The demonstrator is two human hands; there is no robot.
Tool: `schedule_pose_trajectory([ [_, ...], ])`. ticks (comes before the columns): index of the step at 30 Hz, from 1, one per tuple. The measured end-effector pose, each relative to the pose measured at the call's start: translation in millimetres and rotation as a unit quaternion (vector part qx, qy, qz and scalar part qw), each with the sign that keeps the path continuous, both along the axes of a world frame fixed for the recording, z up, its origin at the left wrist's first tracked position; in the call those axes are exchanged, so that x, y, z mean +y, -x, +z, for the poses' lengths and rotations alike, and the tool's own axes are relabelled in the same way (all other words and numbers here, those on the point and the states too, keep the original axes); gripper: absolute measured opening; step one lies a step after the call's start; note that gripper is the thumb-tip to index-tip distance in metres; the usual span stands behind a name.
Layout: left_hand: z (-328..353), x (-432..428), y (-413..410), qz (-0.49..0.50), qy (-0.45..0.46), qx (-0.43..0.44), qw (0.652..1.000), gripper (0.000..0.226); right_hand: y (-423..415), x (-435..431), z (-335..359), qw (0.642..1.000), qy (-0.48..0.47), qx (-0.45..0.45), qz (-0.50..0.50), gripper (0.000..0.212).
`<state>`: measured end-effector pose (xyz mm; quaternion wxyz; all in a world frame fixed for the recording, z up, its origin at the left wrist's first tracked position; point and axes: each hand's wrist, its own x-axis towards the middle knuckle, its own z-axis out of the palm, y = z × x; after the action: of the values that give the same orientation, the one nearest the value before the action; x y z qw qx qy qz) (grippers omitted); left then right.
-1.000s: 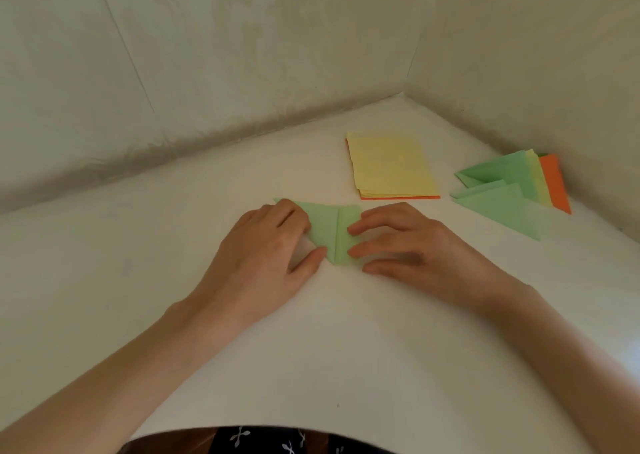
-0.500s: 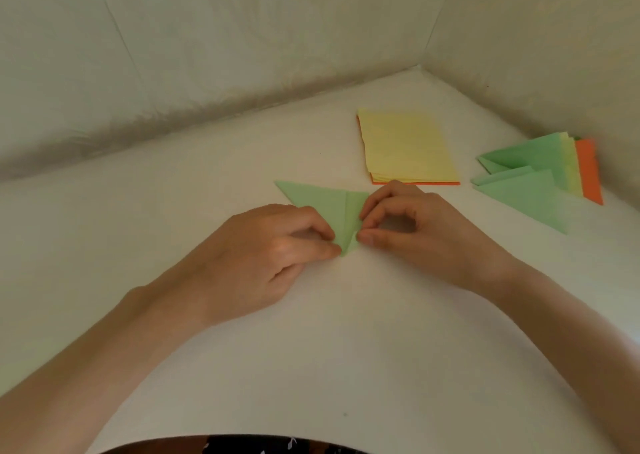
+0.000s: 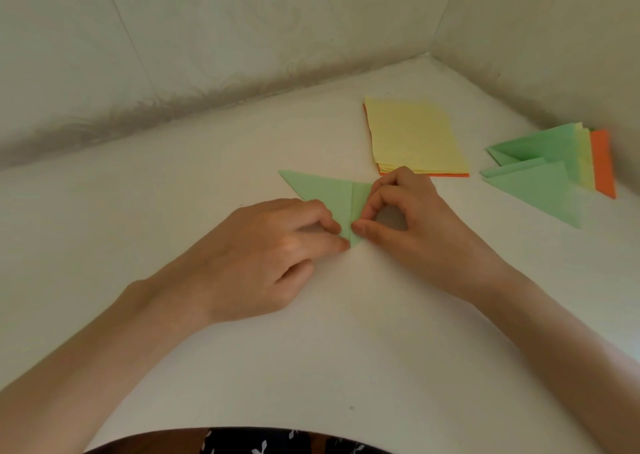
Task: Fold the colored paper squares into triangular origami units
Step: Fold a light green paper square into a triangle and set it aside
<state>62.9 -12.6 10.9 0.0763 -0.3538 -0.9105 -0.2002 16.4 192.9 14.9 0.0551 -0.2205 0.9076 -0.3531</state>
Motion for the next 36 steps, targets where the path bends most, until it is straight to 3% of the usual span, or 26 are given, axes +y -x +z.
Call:
schedule_pose_trajectory([
  [7, -5, 1, -2, 0.009, 0.006, 0.003, 1.000, 0.046, -4, 4, -2, 0.994, -0.074, 0.075, 0.010, 0.008],
  [10, -6, 2, -2, 0.013, -0.004, -0.006, 1.000, 0.046, -2, 8, -2, 0.995, -0.059, 0.077, -0.015, 0.010],
  [14, -6, 3, -2, 0.017, -0.001, -0.009, 1.000, 0.045, -3, 5, -5, 0.994, -0.079, 0.063, -0.035, 0.036],
  [18, -3, 3, -2, 0.021, -0.009, -0.008, 1.000, 0.043, 4, 8, -9, 0.993, -0.063, 0.098, -0.030, 0.017],
  [21, -3, 1, -3, 0.021, -0.034, 0.000, 0.999, 0.037, 11, 20, -2, 0.983, -0.043, 0.163, 0.070, 0.023],
  [24, 0, -2, 0, 0.032, -0.042, 0.006, 0.999, 0.028, 10, 26, 0, 0.967, -0.061, 0.150, 0.196, 0.038],
  [28, -1, -5, 3, 0.057, -0.025, 0.000, 0.998, 0.022, 6, 15, -3, 0.961, -0.063, 0.187, 0.192, 0.036],
  [36, -4, -6, 8, 0.100, -0.015, 0.039, 0.994, 0.030, -6, 3, -5, 0.937, -0.110, 0.298, 0.148, 0.032],
])
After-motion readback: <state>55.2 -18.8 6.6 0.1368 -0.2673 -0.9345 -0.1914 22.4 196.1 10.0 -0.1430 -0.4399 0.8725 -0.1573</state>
